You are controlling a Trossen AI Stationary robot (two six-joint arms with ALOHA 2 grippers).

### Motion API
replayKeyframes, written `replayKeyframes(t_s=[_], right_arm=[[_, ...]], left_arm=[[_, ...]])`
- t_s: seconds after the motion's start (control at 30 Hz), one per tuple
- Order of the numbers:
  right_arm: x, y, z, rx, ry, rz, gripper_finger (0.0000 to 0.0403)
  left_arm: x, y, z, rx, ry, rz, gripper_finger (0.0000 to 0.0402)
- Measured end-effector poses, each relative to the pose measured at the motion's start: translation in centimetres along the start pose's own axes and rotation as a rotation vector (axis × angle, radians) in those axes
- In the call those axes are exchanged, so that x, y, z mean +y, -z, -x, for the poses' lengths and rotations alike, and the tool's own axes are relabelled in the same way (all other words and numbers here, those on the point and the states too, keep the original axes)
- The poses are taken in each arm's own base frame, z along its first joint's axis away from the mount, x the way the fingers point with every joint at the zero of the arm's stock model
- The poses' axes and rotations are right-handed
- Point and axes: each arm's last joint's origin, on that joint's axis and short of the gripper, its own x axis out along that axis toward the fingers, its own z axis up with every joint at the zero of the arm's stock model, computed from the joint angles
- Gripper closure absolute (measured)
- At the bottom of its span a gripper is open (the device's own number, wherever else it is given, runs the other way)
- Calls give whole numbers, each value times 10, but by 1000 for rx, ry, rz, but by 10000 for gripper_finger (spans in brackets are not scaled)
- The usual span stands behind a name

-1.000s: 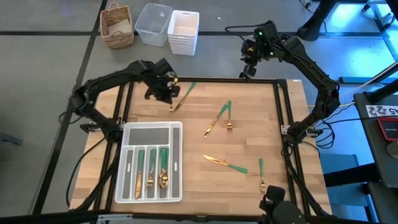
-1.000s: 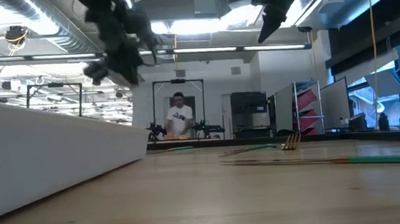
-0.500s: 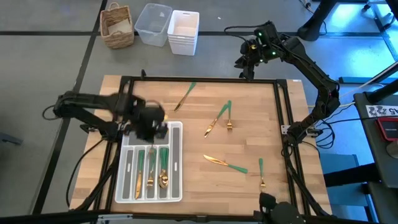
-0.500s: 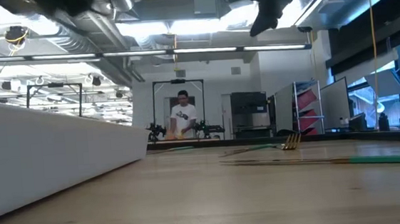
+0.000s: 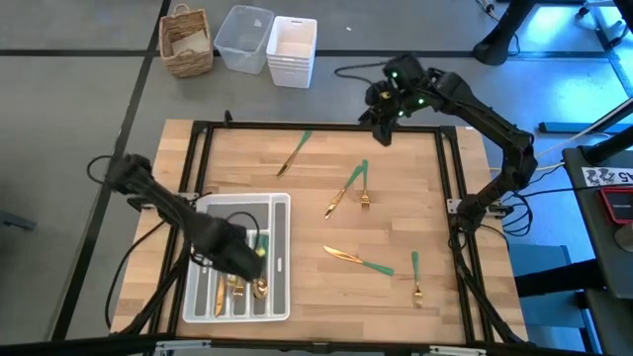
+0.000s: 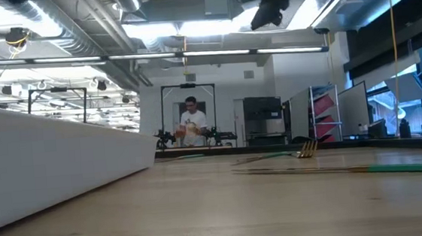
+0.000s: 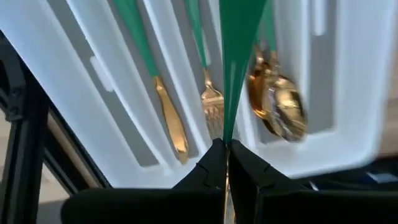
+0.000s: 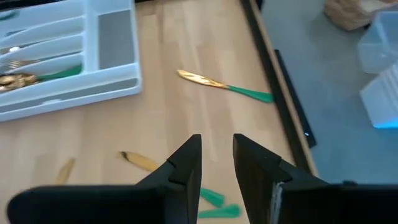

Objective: Sort silverware
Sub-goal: Put the green fork on the silverware tray

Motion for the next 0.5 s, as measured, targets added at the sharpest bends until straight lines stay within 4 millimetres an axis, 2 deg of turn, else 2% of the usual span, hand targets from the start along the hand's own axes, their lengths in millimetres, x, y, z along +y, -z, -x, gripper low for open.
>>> replayKeyframes(t_s=[0.23,0.5], right_arm=[[40,-10,-14,17,-79,31,308],[78,-14,-24,67,-102,102,308]], left_arm=[[-20,4,-42,-89,-115,-78,401],[-34,2,-78,-136,-209,-62,401]])
